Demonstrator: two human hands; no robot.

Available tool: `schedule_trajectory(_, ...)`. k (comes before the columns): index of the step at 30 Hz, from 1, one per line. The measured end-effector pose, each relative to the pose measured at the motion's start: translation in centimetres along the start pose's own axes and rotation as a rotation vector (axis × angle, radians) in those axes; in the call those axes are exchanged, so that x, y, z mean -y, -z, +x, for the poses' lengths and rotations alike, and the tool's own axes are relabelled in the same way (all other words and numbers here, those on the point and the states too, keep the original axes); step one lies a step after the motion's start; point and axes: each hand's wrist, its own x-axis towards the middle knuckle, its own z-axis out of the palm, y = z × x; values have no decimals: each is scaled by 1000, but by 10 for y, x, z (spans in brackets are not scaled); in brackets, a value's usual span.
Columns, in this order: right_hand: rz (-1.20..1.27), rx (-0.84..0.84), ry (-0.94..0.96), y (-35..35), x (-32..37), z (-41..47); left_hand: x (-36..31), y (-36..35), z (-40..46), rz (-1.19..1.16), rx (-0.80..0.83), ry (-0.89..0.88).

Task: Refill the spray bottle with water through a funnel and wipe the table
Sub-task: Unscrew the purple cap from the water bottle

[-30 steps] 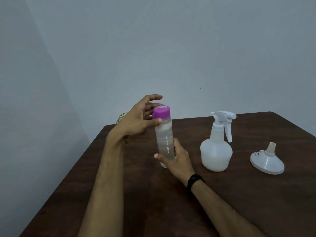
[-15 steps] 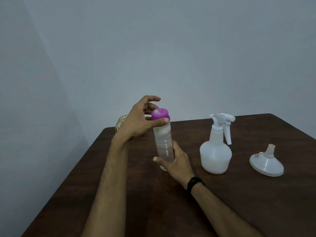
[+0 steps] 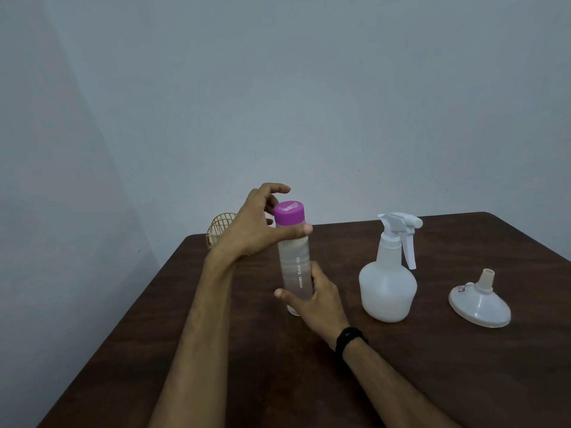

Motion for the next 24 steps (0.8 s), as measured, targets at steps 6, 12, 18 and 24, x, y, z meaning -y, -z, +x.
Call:
schedule_trajectory(6, -9, -19, 11, -1, -4, 1, 0, 12, -4, -176, 206, -77)
schedule_trajectory(12, -1, -24, 14, -2, -5, 0, 0, 1, -1, -30, 31, -8)
schedule_trajectory(18, -15, -25, 19, -1, -3, 0, -1, 10, -4, -132, 136, -58)
schedule_trajectory(24, -31, -21, 16, -1, -6, 1, -10, -3, 1, -137, -235, -63)
